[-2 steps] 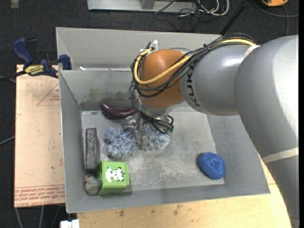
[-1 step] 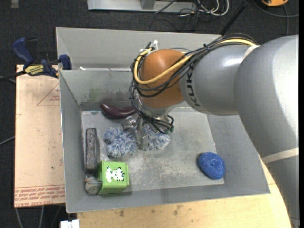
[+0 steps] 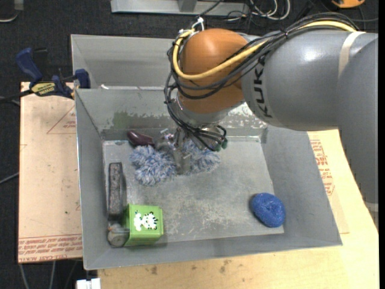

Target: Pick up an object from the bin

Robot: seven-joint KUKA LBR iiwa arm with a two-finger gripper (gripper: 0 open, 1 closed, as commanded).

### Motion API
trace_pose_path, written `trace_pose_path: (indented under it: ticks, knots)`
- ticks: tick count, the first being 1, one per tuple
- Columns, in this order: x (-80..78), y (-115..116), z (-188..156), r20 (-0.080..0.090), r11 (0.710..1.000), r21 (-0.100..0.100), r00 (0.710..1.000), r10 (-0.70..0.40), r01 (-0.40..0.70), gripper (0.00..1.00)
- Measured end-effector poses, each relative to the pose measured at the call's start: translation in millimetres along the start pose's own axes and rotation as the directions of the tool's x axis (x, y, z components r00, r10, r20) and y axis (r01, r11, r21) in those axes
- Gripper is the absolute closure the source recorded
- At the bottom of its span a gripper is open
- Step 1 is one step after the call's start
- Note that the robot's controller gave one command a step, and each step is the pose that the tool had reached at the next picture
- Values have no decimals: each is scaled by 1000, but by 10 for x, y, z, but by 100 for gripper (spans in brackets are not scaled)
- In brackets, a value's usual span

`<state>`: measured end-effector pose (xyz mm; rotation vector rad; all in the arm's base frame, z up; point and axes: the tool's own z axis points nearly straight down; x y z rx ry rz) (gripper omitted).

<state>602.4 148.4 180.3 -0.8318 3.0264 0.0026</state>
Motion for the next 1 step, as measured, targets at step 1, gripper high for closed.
trace_pose_path:
  ticks: [1]
  knots:
    - [1,-1,0,0,1000,0,1000,1,-1,100]
